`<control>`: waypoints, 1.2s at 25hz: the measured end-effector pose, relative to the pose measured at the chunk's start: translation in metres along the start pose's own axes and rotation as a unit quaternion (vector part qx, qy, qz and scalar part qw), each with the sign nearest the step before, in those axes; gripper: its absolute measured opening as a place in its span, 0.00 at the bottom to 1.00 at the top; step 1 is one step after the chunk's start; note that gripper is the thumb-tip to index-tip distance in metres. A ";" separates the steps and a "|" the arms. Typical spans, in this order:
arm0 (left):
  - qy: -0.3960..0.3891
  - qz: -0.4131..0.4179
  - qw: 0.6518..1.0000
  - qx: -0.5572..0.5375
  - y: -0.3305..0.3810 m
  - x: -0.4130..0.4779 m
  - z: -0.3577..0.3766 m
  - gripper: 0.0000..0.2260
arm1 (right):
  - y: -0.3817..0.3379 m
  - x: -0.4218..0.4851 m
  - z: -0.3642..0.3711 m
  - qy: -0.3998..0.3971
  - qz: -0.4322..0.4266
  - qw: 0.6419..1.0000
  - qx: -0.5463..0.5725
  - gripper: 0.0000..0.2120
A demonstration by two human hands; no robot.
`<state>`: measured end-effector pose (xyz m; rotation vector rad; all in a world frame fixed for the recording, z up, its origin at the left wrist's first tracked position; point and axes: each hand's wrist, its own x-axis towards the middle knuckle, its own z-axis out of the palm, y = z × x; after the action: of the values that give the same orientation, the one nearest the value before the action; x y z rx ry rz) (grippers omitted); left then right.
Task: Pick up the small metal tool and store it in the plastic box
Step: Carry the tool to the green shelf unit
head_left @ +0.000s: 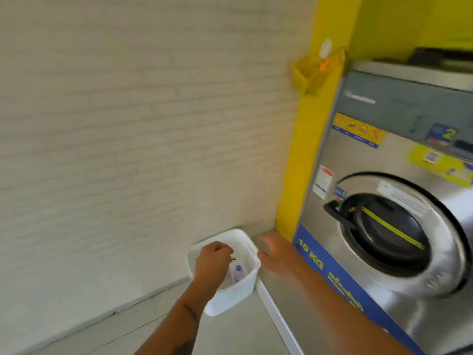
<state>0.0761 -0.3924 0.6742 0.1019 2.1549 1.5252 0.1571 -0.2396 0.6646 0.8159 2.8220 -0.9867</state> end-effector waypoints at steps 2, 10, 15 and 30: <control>0.029 -0.037 0.992 -0.114 -0.003 -0.026 -0.056 0.10 | -0.048 -0.018 0.014 -0.002 -0.044 0.999 0.023 0.24; 0.158 -0.041 0.900 -0.404 -0.056 -0.164 -0.337 0.05 | -0.296 -0.099 0.125 -0.075 -0.250 0.963 0.065 0.15; 0.286 -0.005 0.867 -0.407 -0.127 -0.249 -0.507 0.08 | -0.454 -0.184 0.232 -0.126 -0.331 0.930 0.094 0.13; 0.613 -0.053 0.743 -0.262 -0.273 -0.437 -0.886 0.10 | -0.841 -0.368 0.554 -0.327 -0.548 0.767 0.064 0.14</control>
<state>0.1342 -1.4076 0.8037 -1.6059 2.2597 2.4063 -0.0118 -1.2922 0.7775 -1.1668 2.3796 -1.1674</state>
